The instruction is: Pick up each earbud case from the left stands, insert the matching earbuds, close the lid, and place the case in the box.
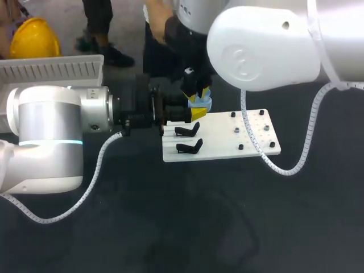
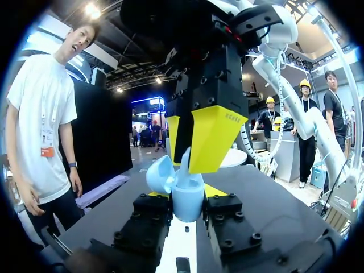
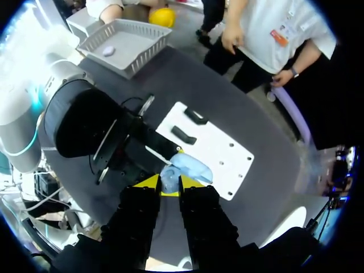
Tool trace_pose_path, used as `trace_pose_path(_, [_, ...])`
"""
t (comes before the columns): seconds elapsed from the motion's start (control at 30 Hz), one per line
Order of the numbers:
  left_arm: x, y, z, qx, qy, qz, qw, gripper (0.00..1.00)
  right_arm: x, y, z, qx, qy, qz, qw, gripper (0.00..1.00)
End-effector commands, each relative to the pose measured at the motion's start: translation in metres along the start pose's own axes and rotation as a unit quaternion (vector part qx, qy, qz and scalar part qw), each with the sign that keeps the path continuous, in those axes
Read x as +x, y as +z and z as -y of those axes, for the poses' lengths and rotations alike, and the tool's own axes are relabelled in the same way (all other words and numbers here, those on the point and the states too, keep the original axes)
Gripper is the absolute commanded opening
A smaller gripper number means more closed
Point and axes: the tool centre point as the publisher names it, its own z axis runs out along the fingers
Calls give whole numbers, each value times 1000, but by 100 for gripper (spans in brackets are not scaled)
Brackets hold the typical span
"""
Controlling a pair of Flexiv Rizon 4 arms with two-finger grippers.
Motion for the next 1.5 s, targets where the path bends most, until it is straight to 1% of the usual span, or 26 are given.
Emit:
trace_pose_path(0.03, [0,0,2,-5,3,3,1000,0,-3,3,1,-2,-1,-6,1000,0])
trace_pose_path(0.63, [0,0,2,-5,3,3,1000,0,-6,4,3,2,-17,-26,1000,0])
trace_pose_path(0.67, [0,0,2,-5,3,3,1000,0,-6,4,3,1,-17,-26,1000,2])
trace_pose_path(0.73, [0,0,2,-5,3,3,1000,0,-6,4,3,1,-16,-26,1000,16])
trace_pose_path(0.8, [0,0,2,-5,3,3,1000,0,-6,5,3,1,-16,-26,1000,24])
trace_pose_path(0.83, [0,0,2,-5,3,3,1000,0,-5,5,3,0,-16,-26,1000,33])
trace_pose_path(0.87, [0,0,2,-5,3,3,1000,0,-5,5,3,0,-16,-26,1000,35])
trace_pose_path(1.0, [0,0,2,-5,3,3,1000,0,-5,5,3,-1,-15,-26,1000,35])
trace_pose_path(1.2, [0,0,2,-5,3,3,1000,0,-4,4,1,-1,-14,-24,1000,31])
trace_pose_path(1.23, [0,0,2,-5,3,3,1000,0,-4,2,0,-5,-15,-21,1000,30])
trace_pose_path(1.37, [0,0,2,-5,3,3,1000,0,0,-16,-3,-4,-12,0,1000,32])
trace_pose_path(1.5, [0,0,2,-5,3,3,1000,0,-7,-27,4,10,-8,24,1000,36])
